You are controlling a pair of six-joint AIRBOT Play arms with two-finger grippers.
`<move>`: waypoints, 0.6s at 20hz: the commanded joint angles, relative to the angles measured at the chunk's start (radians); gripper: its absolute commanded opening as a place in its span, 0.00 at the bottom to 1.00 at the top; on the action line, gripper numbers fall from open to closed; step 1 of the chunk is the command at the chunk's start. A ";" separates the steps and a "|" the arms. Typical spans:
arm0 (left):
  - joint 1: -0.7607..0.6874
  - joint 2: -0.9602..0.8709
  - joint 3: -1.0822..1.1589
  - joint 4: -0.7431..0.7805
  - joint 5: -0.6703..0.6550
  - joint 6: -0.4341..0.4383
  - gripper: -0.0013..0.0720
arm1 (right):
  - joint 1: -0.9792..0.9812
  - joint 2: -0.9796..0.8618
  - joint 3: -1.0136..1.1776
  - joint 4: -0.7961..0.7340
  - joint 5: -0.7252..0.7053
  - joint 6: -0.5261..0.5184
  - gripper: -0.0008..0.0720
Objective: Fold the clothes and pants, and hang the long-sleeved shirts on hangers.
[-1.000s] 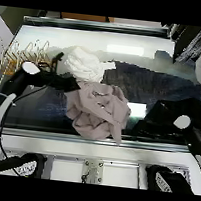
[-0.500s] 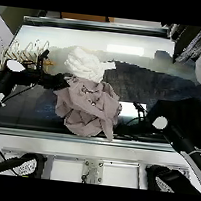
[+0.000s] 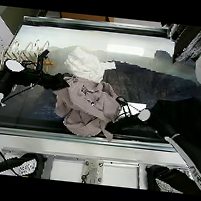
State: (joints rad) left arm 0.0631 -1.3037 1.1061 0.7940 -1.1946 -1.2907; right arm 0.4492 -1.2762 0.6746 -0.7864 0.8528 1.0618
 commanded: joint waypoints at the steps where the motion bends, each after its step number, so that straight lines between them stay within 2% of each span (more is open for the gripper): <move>1: 0.001 0.001 0.000 0.000 -0.008 0.000 0.04 | 0.049 -0.076 0.066 0.000 0.013 -0.045 0.81; 2: 0.001 0.001 0.000 0.000 -0.016 0.000 0.03 | 0.048 -0.075 0.085 -0.006 0.028 -0.045 0.47; 3: 0.001 0.002 0.000 0.000 -0.023 0.000 0.04 | 0.047 -0.069 0.107 -0.024 0.043 -0.044 0.23; 4: 0.001 0.002 0.006 -0.003 -0.035 -0.001 0.03 | 0.044 -0.058 0.138 -0.063 0.068 -0.040 0.05; 6: 0.001 0.007 0.058 -0.004 -0.093 -0.029 0.03 | 0.031 -0.024 0.225 -0.206 0.153 0.024 0.03; 9: 0.001 0.061 0.237 -0.057 -0.169 -0.038 0.04 | -0.023 0.082 0.447 -0.519 0.347 0.136 0.03; 10: 0.001 0.094 0.322 -0.096 -0.168 -0.047 0.04 | -0.050 0.127 0.547 -0.586 0.399 0.148 0.03; 12: -0.003 0.164 0.498 -0.180 -0.129 -0.076 0.03 | -0.101 0.206 0.766 -0.628 0.452 0.164 0.03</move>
State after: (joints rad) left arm 0.0628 -1.2133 1.4063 0.7185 -1.3285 -1.3342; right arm 0.4057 -1.1679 1.1892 -1.2366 1.1709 1.1648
